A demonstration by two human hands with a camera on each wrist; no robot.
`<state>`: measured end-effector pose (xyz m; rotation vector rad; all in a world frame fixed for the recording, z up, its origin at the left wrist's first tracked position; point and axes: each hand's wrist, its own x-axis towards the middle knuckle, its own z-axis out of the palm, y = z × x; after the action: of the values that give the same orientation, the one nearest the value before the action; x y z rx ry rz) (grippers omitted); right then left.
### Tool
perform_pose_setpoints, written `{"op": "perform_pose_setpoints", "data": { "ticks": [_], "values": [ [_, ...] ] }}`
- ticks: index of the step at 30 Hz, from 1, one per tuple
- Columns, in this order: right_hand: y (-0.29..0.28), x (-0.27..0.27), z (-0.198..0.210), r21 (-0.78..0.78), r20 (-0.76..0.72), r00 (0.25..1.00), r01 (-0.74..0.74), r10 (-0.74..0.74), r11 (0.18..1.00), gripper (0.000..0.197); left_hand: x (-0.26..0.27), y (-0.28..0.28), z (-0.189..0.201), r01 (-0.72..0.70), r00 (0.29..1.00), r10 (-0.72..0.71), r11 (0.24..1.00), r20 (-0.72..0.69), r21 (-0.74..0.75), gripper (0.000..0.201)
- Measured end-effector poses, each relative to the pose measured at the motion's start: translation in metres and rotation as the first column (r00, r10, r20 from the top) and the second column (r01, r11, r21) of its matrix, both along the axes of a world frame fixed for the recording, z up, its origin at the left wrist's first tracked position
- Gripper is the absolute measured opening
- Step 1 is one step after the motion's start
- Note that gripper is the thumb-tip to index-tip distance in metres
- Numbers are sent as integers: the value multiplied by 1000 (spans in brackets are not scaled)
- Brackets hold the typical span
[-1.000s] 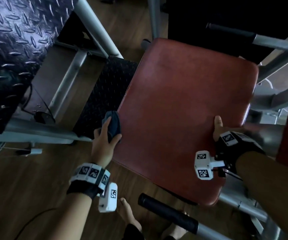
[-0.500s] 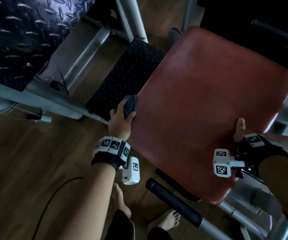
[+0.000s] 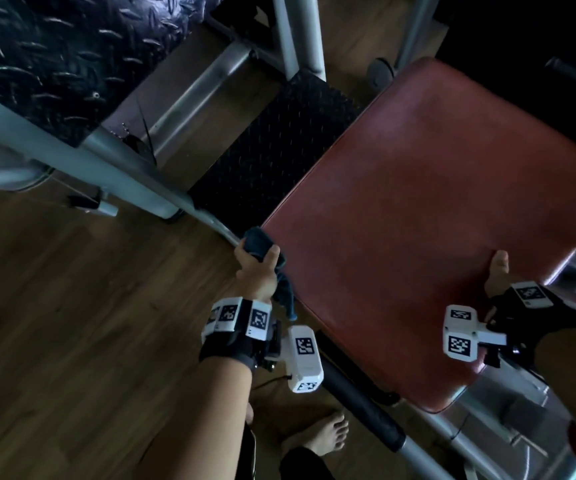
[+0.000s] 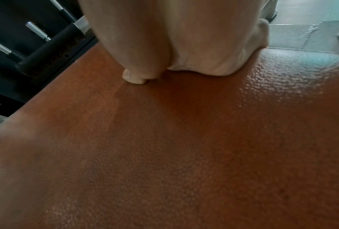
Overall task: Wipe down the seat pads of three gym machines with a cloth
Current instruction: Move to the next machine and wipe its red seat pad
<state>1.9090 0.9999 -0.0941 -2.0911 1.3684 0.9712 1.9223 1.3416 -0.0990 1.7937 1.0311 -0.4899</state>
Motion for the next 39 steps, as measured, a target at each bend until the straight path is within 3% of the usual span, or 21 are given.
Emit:
{"op": "perform_pose_setpoints", "data": {
  "ticks": [2,5,8,9,13,14,17,19,21,24,27,30,33,34,36,39],
  "values": [
    [1,0,3,-4,-3,1000,10,-10,1000,107,-12,-12,0,-72,997,71,997,-38,-2,67],
    [-12,-1,-15,8,-1,1000,24,-24,1000,140,-29,-29,-4,-193,979,189,979,-74,-59,67],
    [-20,-4,-32,-16,7,1000,14,-14,1000,149,-28,-30,-9,-270,962,259,951,-87,-149,63],
    [-11,-3,-16,3,1,999,35,-35,999,145,-21,-27,-9,-289,957,278,944,-87,-161,63],
    [20,10,27,105,21,981,188,-191,977,75,11,-3,-6,-245,969,245,968,5,-51,65],
    [22,9,34,132,24,976,213,-218,968,74,15,0,-7,-218,976,218,976,17,-23,64],
    [12,2,22,121,63,971,221,-230,968,97,2,-12,-6,-191,981,191,982,-30,-4,61],
    [11,2,24,109,65,983,166,-174,980,99,-19,-23,-17,-197,979,195,980,-50,-27,67],
    [11,4,26,109,41,985,161,-166,981,96,-30,-29,-29,-244,969,238,966,-70,-91,73],
    [13,8,27,97,64,982,174,-180,980,72,-19,-27,-20,-329,942,308,928,-135,-175,61],
    [13,6,26,101,51,978,194,-200,976,74,-5,-16,-11,-277,960,270,955,-72,-108,56],
    [14,6,22,61,50,980,189,-192,980,93,-5,-13,-13,-191,981,190,981,-28,-28,58],
    [9,4,4,-20,64,988,145,-144,989,125,-21,-20,-30,-168,983,166,986,-83,-22,62],
    [9,3,3,-30,65,986,158,-156,987,125,-28,-21,-43,-181,980,177,983,-96,-37,68],
    [10,4,8,-42,88,983,167,-162,985,104,-35,-26,-42,-146,981,135,987,-143,-74,78],
    [7,4,7,-74,100,989,117,-109,990,88,-26,-29,-23,-79,992,73,996,-106,-49,78]
  ]
}}
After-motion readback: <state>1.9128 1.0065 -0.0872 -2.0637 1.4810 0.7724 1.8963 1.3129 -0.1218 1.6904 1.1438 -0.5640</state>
